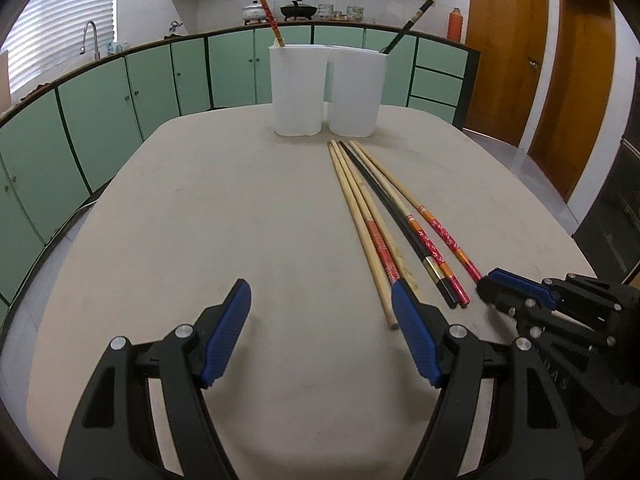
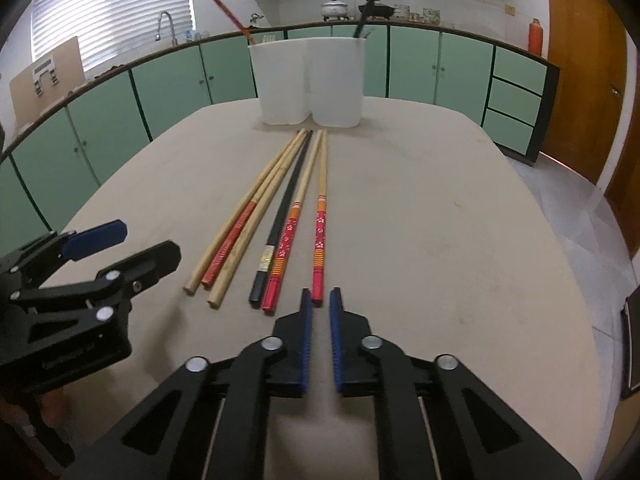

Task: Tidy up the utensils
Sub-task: 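Close the right gripper on a red-orange chopstick while the left gripper grasps a plain wooden chopstick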

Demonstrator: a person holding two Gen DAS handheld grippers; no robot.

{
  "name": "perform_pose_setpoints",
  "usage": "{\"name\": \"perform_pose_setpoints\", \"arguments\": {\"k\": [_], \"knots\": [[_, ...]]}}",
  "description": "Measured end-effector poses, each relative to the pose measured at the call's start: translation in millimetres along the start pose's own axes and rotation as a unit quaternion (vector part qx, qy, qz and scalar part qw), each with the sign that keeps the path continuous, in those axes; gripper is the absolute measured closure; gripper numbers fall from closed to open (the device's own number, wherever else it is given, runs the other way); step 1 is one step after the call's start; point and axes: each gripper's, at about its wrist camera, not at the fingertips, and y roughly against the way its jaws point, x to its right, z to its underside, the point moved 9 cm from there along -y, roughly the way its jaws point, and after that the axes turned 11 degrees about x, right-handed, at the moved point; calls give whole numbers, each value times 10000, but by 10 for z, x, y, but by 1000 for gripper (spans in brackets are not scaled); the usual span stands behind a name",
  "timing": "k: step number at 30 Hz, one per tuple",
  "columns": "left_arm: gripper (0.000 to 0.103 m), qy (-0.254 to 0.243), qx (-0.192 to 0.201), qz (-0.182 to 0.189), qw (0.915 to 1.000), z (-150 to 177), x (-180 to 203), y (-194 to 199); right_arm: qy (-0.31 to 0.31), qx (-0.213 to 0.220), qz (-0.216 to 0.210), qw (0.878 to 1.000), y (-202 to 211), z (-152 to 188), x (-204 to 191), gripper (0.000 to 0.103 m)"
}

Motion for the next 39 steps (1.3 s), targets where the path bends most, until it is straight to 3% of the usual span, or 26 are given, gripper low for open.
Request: {"name": "perform_pose_setpoints", "arguments": {"k": [12, 20, 28, 30, 33, 35, 39], "knots": [[35, -52, -246, 73, 9997, 129, 106, -68, -165, 21, -23, 9999, 6, 6, 79, 96], [45, 42, -322, -125, 9994, 149, 39, -121, -168, 23, -24, 9999, 3, 2, 70, 96], [47, 58, -316, -108, 9994, 123, 37, -142, -157, 43, -78, 9998, -2, -1, 65, 94], [54, 45, -289, -103, 9995, 112, 47, -150, -159, 41, -91, 9998, -9, -2, 66, 94], [74, 41, -259, -73, 9996, 98, 55, -158, -146, 33, -106, 9998, -31, -14, 61, 95], [97, 38, -264, -20, 9996, 89, 64, -166, -143, 36, -132, 9998, -43, -26, 49, 97], [97, 51, -264, 73, 9996, 82, 85, -158, -193, 85, -171, 9996, -14, -46, 54, 97]]}}
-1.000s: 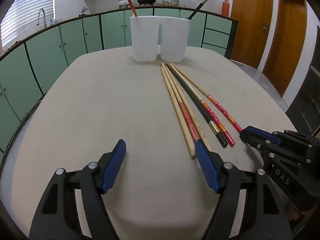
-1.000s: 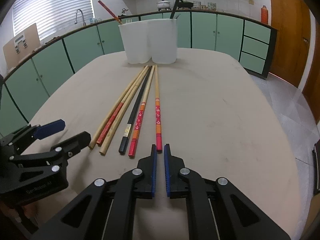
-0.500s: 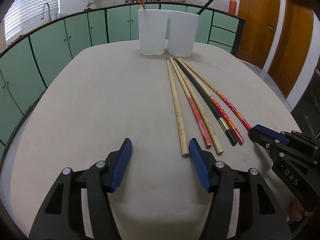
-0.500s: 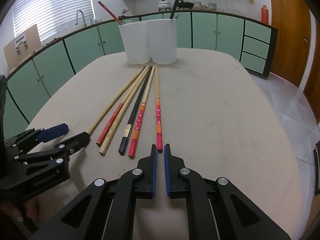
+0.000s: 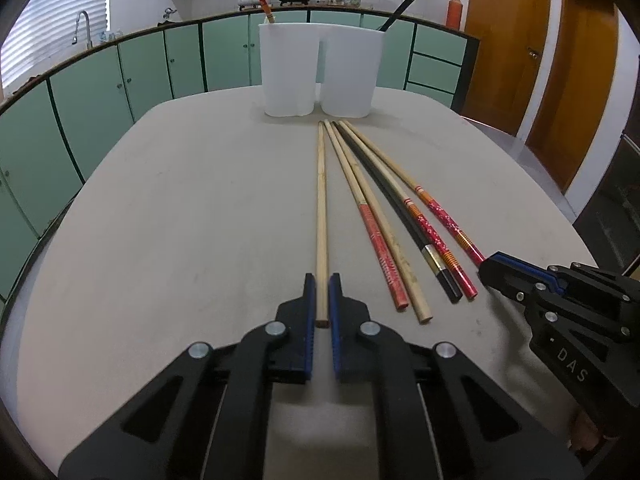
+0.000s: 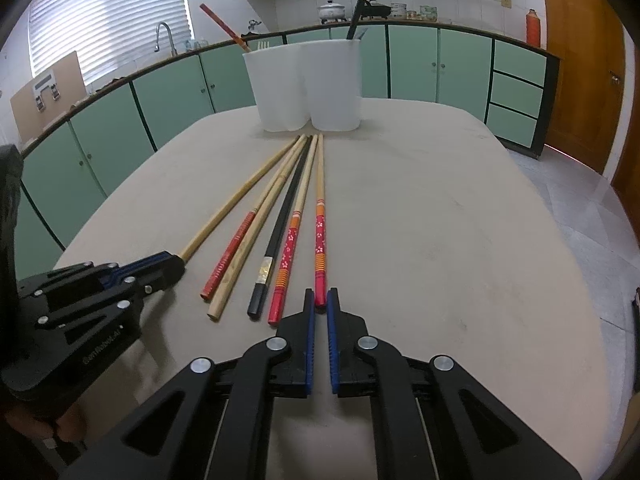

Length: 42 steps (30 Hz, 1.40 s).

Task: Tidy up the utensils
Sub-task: 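Close the right gripper on a red-orange chopstick while the left gripper grasps a plain wooden chopstick, then lift the wooden chopstick with the left gripper while the right gripper carries the red-orange chopstick toward the holder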

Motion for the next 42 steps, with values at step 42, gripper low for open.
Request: {"name": "perform_pose_setpoints", "arguments": {"k": [42], "knots": [[97, 35, 1752, 289, 9841, -2167, -215, 760, 338, 1171, -554, 9910, 569, -2311, 39, 98]]}}
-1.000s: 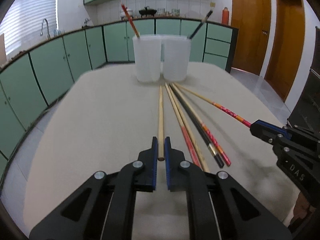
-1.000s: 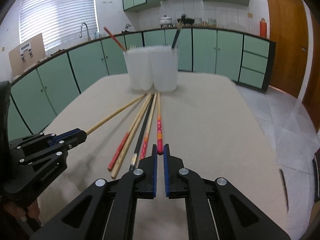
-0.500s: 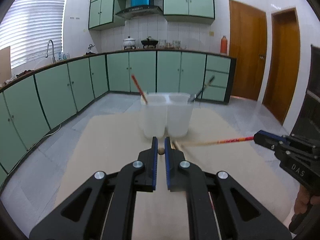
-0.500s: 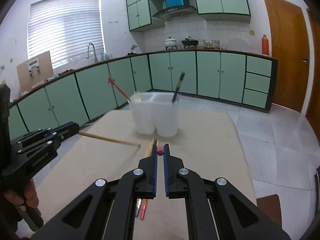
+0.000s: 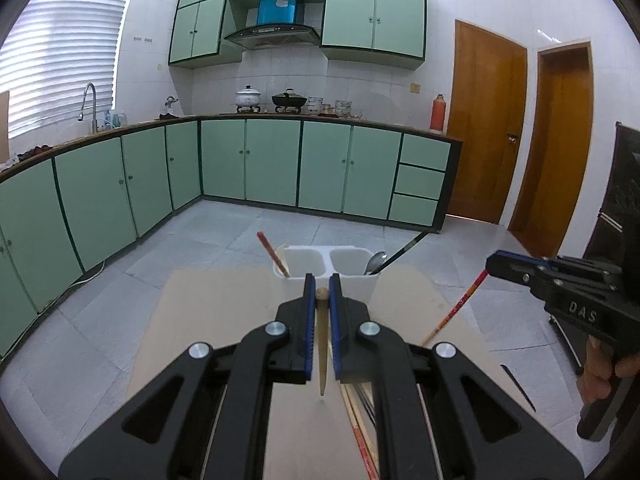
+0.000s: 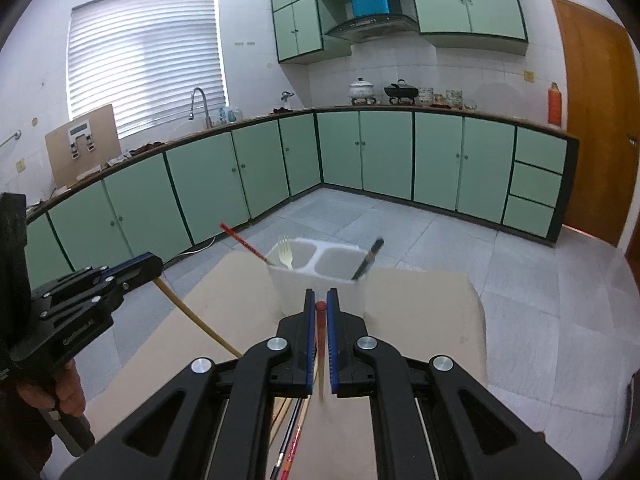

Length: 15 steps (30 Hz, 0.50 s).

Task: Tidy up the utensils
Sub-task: 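Lift the wooden chopstick with the left gripper while the right gripper carries the red-orange chopstick toward the holder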

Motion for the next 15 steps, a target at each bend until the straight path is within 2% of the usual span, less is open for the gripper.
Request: {"name": "perform_pose_setpoints", "arguments": {"k": [6, 15], "knots": [[97, 111, -29, 220, 9997, -123, 5, 30, 45, 12, -220, 9997, 20, -165, -26, 98], [97, 14, 431, 368, 9984, -538, 87, 121, 57, 379, -469, 9982, 73, -596, -48, 98]]}}
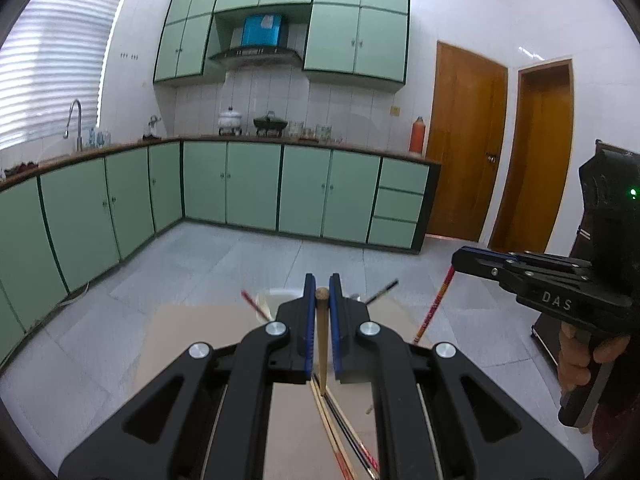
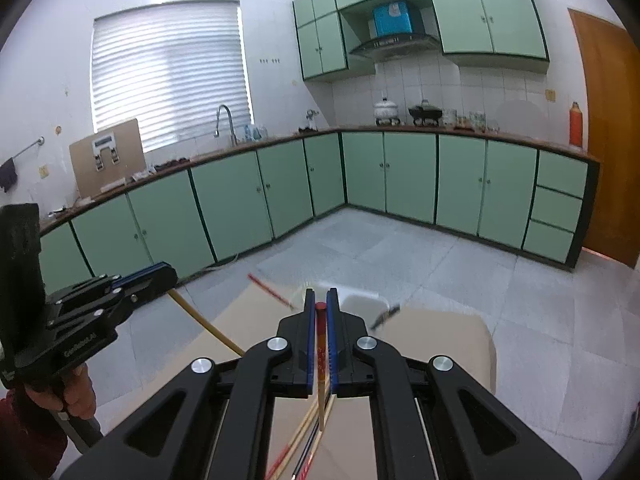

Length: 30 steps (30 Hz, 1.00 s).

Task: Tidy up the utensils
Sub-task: 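Lift the wooden chopstick with the left gripper while the right gripper carries the red-orange chopstick toward the holder, then open both grippers over the white holder, dropping the chopsticks in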

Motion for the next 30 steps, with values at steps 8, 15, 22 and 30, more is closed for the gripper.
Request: {"name": "perform_pose_setpoints", "arguments": {"k": [8, 15, 22, 30], "knots": [[97, -129, 468, -124, 9987, -439, -24, -198, 139, 459, 37, 9988, -167, -597, 1, 98], [97, -241, 658, -230, 9973, -696, -83, -528, 140, 831, 246, 9961, -478, -1051, 169, 98], [97, -301, 386, -313, 9983, -575, -184, -1038, 98, 823, 488, 9954, -985, -1013, 437, 98], [97, -360, -20, -459, 9983, -174, -347, -1514, -249, 441, 505, 9974, -1477, -462, 718, 98]]}}
